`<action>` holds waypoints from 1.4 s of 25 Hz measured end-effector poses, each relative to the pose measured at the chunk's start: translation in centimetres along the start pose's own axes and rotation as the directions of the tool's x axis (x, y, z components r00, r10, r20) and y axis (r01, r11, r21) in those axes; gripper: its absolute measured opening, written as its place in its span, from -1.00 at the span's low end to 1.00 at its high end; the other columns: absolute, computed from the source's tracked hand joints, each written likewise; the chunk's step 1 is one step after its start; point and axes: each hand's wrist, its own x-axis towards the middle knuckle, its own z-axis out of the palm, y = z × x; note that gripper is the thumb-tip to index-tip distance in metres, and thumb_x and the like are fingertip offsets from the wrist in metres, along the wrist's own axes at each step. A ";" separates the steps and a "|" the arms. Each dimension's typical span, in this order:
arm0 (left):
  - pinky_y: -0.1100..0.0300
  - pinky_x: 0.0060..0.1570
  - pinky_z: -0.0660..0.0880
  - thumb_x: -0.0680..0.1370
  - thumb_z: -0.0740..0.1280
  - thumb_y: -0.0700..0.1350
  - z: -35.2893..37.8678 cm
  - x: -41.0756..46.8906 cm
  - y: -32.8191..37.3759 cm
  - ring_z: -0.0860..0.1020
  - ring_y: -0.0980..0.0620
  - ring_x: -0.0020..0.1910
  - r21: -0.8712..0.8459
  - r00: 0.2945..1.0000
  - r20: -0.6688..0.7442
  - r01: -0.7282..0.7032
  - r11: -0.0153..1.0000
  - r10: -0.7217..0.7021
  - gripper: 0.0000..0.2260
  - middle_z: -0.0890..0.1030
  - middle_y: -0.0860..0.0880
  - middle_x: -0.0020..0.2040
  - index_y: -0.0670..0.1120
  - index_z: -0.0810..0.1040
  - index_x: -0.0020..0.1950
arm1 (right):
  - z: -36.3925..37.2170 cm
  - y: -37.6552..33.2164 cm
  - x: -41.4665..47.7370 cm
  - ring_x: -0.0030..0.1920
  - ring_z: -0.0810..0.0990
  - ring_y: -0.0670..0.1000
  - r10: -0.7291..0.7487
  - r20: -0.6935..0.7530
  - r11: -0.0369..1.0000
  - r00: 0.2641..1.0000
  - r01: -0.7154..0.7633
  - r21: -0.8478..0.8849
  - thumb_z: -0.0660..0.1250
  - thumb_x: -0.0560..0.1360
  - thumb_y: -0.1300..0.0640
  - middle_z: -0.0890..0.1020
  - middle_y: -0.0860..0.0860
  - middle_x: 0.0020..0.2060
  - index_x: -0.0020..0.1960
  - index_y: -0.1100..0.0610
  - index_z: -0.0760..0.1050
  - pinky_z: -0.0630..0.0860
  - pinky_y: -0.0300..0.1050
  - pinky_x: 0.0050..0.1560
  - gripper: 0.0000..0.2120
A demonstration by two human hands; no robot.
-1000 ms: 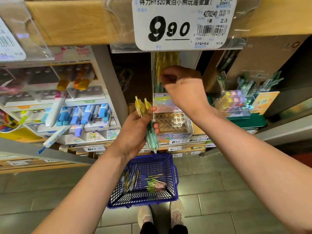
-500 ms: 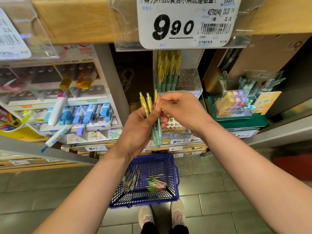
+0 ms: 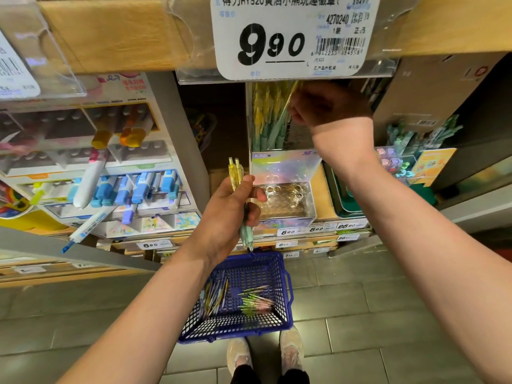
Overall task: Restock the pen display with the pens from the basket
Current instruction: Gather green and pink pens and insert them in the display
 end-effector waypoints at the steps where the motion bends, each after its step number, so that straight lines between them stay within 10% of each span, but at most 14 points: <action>1: 0.23 -0.43 0.34 0.73 0.18 -0.05 0.1 0.0 0.0 0.33 0.05 -0.43 0.007 1.000 0.000 -0.005 1.000 0.005 -0.80 0.58 -0.04 -0.21 -0.13 0.37 0.30 | 0.2 0.2 0.1 -0.16 0.70 -0.04 -0.033 -0.002 0.998 0.999 0.033 -0.046 0.40 0.56 0.24 0.69 0.00 -0.20 -0.01 0.13 0.64 0.65 -0.08 0.04 -0.94; 6: 0.24 -0.46 0.37 0.71 0.22 -0.06 0.0 0.4 -0.1 0.36 0.07 -0.44 -0.037 1.000 0.003 -0.005 0.999 0.005 -0.83 0.61 -0.05 -0.20 -0.09 0.32 0.24 | 0.9 0.8 0.5 -0.22 0.61 -0.22 -0.216 0.010 0.925 0.976 0.207 -0.319 0.41 0.55 0.10 0.70 -0.05 -0.18 0.02 0.13 0.70 0.50 -0.35 -0.06 -0.85; 14: 0.24 -0.42 0.40 0.71 0.21 -0.05 0.2 0.1 -0.1 0.37 0.08 -0.39 -0.136 0.997 0.018 -0.071 0.988 0.074 -0.88 0.50 -0.03 -0.24 -0.09 0.39 0.08 | 2.2 2.7 -0.6 -0.20 0.65 0.04 -0.167 0.142 0.778 0.976 0.219 -0.589 0.40 0.56 0.04 0.71 0.03 -0.18 0.00 0.07 0.69 0.50 -0.19 -0.16 -0.86; 21: 0.19 -0.43 0.26 0.69 0.14 -0.19 0.4 0.3 0.9 0.28 0.03 -0.40 -0.210 0.999 0.012 -0.033 0.977 0.036 -0.94 0.46 -0.08 -0.26 -0.05 0.31 0.14 | 2.0 2.7 -1.0 -0.27 0.58 -0.09 -0.006 0.166 0.758 0.986 0.113 -0.642 0.37 0.56 0.06 0.67 -0.09 -0.20 -0.01 0.01 0.70 0.39 -0.49 -0.31 -0.87; 24: 0.18 -0.36 0.29 0.69 0.14 -0.21 0.7 0.2 1.1 0.36 0.04 -0.36 -0.173 0.996 0.030 -0.082 0.981 0.089 -0.95 0.51 -0.07 -0.23 -0.11 0.37 0.06 | 1.4 2.8 -2.4 -0.27 0.64 -0.12 0.157 0.115 0.864 0.981 -0.080 -0.497 0.39 0.55 -0.02 0.70 -0.08 -0.29 -0.09 0.05 0.69 0.42 -0.51 -0.22 -0.82; 29: 0.24 -0.31 0.41 0.73 0.17 -0.13 1.5 0.1 1.1 0.45 0.08 -0.28 -0.043 0.988 0.076 -0.130 0.991 0.133 -0.86 0.56 -0.03 -0.17 -0.14 0.50 0.14 | 1.2 2.3 -5.4 -0.27 0.70 -0.01 0.315 0.417 0.949 0.853 -0.268 -0.168 0.42 0.55 -0.05 0.70 -0.01 -0.30 -0.06 0.02 0.68 0.62 -0.07 0.01 -0.85; 35: 0.02 0.17 0.55 0.71 0.22 -0.09 1.4 0.2 1.1 0.61 -0.06 0.05 0.009 0.992 -0.007 -0.122 0.992 0.122 -0.80 0.68 -0.14 0.13 -0.03 0.63 0.18 | -0.5 1.6 -3.5 -0.24 0.69 -0.06 0.286 0.161 0.955 0.945 -0.294 0.032 0.48 0.52 0.14 0.73 -0.02 -0.28 -0.14 0.08 0.68 0.66 -0.03 0.03 -0.94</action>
